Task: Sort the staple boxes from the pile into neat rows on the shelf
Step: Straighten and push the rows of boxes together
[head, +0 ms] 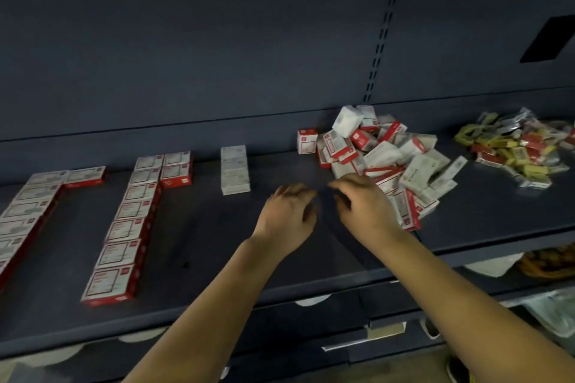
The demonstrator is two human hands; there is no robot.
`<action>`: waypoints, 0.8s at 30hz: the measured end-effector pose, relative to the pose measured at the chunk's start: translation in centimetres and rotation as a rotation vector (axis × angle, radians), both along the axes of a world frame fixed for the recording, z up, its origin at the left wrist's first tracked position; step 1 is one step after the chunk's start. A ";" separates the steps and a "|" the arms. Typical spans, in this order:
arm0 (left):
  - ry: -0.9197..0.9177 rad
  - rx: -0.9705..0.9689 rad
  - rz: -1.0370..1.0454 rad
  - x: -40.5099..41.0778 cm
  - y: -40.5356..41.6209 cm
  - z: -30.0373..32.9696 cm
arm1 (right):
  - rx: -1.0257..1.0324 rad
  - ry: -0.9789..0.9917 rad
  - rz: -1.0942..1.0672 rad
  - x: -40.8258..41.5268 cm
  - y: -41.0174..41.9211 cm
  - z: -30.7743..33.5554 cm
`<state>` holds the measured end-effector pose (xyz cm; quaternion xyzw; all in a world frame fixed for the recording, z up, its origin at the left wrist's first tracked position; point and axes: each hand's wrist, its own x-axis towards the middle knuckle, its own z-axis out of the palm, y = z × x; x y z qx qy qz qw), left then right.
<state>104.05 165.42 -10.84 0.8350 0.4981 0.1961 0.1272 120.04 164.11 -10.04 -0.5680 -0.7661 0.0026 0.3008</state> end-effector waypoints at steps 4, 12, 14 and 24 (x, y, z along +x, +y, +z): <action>-0.013 -0.023 -0.037 3.1 0.4 -0.3 | 0.007 -0.109 -0.064 4.4 0.7 1.4; -0.042 -0.045 -0.098 7.3 0.3 -0.2 | -0.258 -0.528 -0.014 8.1 2.9 3.9; -0.055 -0.035 -0.131 8.1 -0.2 -0.3 | -0.300 -0.614 -0.008 8.0 3.3 3.9; -0.026 -0.063 -0.116 9.0 0.1 -0.9 | -0.339 -0.595 -0.012 7.7 4.3 3.7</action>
